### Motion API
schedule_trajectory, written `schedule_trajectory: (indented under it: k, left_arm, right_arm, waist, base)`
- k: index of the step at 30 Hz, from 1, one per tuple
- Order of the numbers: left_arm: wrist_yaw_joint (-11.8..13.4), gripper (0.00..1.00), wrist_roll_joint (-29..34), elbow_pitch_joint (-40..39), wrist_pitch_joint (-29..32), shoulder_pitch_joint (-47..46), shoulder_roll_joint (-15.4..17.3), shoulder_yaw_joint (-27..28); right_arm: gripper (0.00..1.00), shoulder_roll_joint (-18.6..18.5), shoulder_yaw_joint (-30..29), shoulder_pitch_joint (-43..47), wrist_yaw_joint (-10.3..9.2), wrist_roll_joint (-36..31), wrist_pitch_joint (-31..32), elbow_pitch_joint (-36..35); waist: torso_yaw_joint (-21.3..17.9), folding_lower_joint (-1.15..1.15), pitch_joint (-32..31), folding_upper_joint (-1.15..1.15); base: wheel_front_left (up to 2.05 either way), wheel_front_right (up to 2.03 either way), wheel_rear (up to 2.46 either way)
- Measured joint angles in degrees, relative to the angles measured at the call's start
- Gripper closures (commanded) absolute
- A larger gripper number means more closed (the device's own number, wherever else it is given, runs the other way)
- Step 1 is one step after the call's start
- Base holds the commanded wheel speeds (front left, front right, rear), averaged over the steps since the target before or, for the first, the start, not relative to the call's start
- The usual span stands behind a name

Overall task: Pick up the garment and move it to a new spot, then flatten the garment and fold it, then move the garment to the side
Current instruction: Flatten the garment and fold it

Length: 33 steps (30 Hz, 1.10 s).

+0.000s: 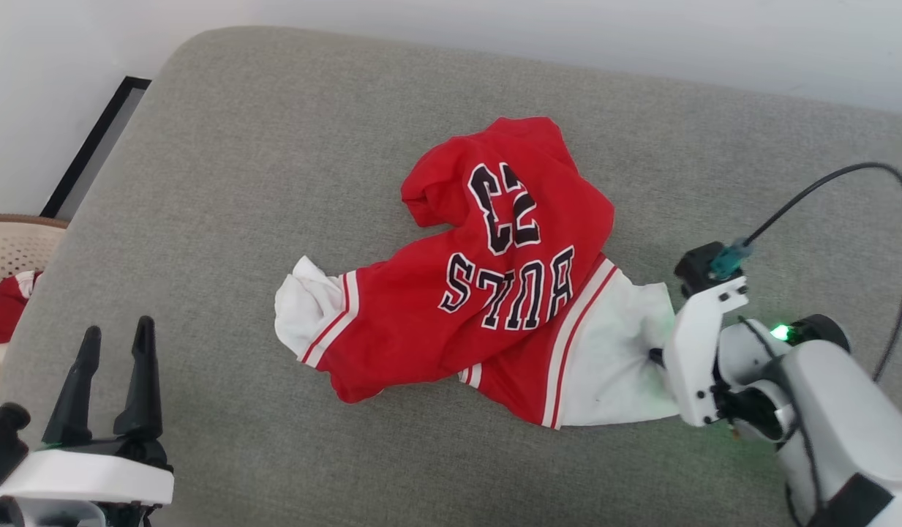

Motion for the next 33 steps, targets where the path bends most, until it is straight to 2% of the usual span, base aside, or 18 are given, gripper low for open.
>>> schedule_trajectory:
  k: [7,13,17,20,21,22,23,29,33]
  left_arm:
    - [-1.0,0.0,1.4,-0.4,0.0,1.3,-1.9,3.2]
    - [-1.3,0.0,1.7,-1.2,0.0,1.7,-1.9,3.4]
    - [-1.3,0.0,1.0,-2.0,0.0,2.0,-1.1,1.7]
    - [-1.3,0.0,0.5,-1.4,0.0,2.1,-0.1,0.3]
    - [-1.3,0.0,0.0,-1.0,0.0,2.0,0.4,-0.4]
    - [-1.3,0.0,-0.2,-0.4,0.2,2.0,0.8,-1.1]
    - [-1.3,0.0,-0.7,0.1,1.2,1.8,1.4,-1.9]
    - [-1.3,0.0,-2.3,1.1,6.1,-0.4,4.1,-5.1]
    - [-1.3,0.0,-2.9,2.2,10.9,-1.5,5.1,-7.0]
  right_arm:
    - [1.0,-6.4,-3.8,-0.1,-0.05,2.1,4.4,-4.6]
    - [1.0,-10.5,-11.6,0.9,-0.05,1.0,8.5,-6.9]
    - [1.0,-10.2,-17.5,2.6,-0.05,-1.4,9.9,-6.0]
    - [1.0,-8.3,-20.3,3.0,-0.05,-3.0,8.9,-4.5]
    - [0.71,-7.5,-20.8,3.0,-0.05,-3.7,8.2,-3.8]
    - [0.54,-6.7,-21.4,2.9,-0.05,-4.5,7.3,-3.2]
    - [0.0,-6.2,-21.5,2.9,-0.05,-5.5,6.7,-2.8]
    - [0.0,-3.3,-21.7,2.1,-0.05,-7.2,2.2,-3.1]
    - [0.0,-1.6,-21.6,2.2,-0.05,-8.2,-1.8,-6.6]
  waist:
    - [-1.6,0.0,-0.1,0.0]
    - [-2.9,0.0,-0.1,0.0]
    - [-3.4,0.0,0.2,0.0]
    - [-3.9,0.0,0.4,0.0]
    - [-4.1,0.0,0.5,0.0]
    - [-4.3,0.0,0.6,0.0]
    - [-4.5,0.0,0.6,0.0]
    - [-6.3,0.0,0.4,0.0]
    - [-8.4,0.0,0.1,0.0]
  base:
    - [0.0,0.0,0.0]
    - [0.0,0.0,0.0]
    - [0.0,0.0,0.0]
    - [0.0,0.0,0.0]
    - [0.0,0.0,0.0]
    - [0.0,0.0,0.0]
    - [0.0,0.0,0.0]
    - [0.0,0.0,0.0]
    - [0.0,0.0,0.0]
